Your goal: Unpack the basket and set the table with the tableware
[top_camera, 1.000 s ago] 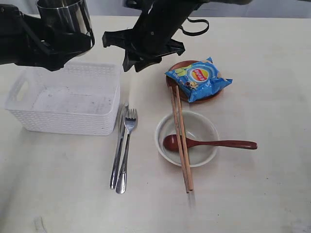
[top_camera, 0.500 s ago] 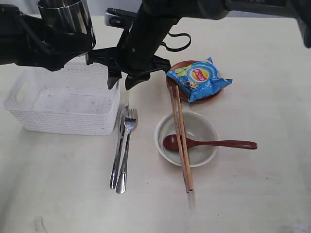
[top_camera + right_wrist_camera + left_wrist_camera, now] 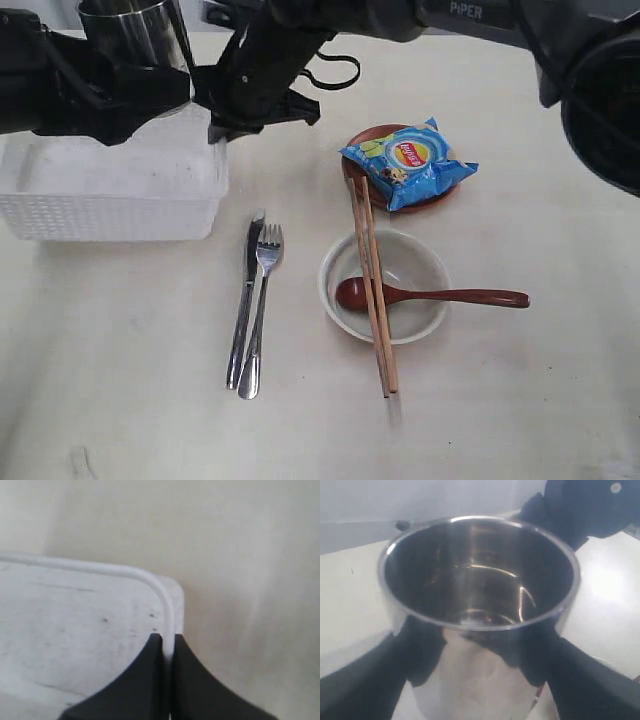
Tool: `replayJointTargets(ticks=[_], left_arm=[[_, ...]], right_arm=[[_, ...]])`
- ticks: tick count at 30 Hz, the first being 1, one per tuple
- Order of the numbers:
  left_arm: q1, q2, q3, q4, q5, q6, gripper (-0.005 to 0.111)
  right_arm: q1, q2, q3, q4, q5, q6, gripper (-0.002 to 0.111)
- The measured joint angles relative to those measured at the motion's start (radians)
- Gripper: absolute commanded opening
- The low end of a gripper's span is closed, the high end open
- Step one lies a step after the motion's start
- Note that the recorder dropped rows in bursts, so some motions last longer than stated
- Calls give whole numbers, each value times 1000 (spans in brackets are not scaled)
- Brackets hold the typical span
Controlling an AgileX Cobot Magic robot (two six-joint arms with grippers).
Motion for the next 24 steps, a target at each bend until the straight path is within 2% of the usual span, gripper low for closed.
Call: replayJointTargets(ticks=[8, 15, 21, 24], left_arm=[[0, -100, 0, 10, 2, -22, 0], [0, -168, 19, 13, -58, -39, 0], [0, -44, 11, -6, -42, 19, 0], [0, 114, -52, -8, 14, 83, 0]], right_arm=[[-35, 55, -95, -71, -88, 129, -1], [-199, 82, -195, -95, -65, 144, -1], [-320, 78, -222, -113, 5, 136, -1], [-404, 78, -222, -116, 40, 120, -1]])
